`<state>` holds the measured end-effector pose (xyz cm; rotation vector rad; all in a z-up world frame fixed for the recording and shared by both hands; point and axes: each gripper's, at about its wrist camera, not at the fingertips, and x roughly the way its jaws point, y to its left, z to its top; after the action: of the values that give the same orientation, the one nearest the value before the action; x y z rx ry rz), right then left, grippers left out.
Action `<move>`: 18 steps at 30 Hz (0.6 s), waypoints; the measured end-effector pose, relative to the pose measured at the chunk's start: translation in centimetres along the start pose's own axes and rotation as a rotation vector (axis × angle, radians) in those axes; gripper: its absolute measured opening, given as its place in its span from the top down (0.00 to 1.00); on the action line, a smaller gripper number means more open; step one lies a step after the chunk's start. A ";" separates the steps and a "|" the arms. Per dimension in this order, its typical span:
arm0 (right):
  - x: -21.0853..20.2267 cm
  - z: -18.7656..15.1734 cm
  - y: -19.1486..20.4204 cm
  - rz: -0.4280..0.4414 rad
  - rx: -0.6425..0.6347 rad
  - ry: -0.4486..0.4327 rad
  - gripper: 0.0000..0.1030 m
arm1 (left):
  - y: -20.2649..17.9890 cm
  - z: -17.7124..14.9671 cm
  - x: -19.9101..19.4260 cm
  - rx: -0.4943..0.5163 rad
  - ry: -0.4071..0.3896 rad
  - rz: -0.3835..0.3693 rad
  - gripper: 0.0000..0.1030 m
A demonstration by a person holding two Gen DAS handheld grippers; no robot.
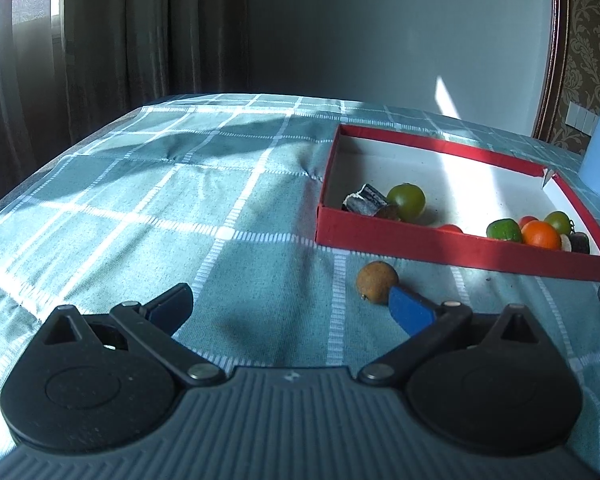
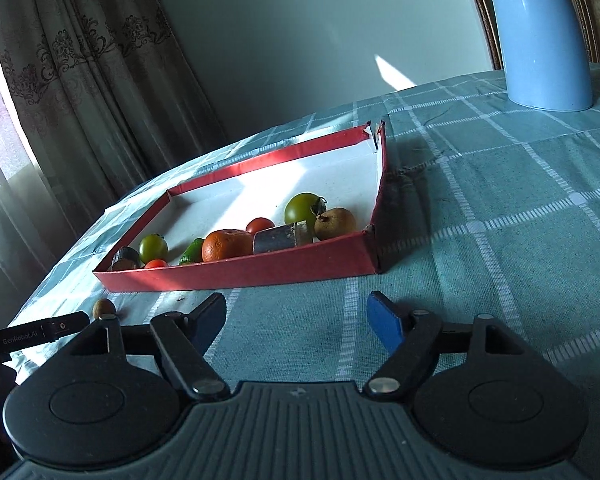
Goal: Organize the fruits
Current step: 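Lower the left gripper onto the small brown round fruit and grasp it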
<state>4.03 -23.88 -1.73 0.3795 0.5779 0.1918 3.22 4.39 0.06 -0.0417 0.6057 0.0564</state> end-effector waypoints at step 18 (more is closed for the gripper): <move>-0.3 0.0 -0.7 0.030 0.036 -0.008 0.23 | -4.2 0.9 2.8 0.091 0.041 -0.019 0.34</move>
<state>3.86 -24.57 -1.85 0.4234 0.5690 0.2089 6.33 0.35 -0.70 0.0400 0.6482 0.0099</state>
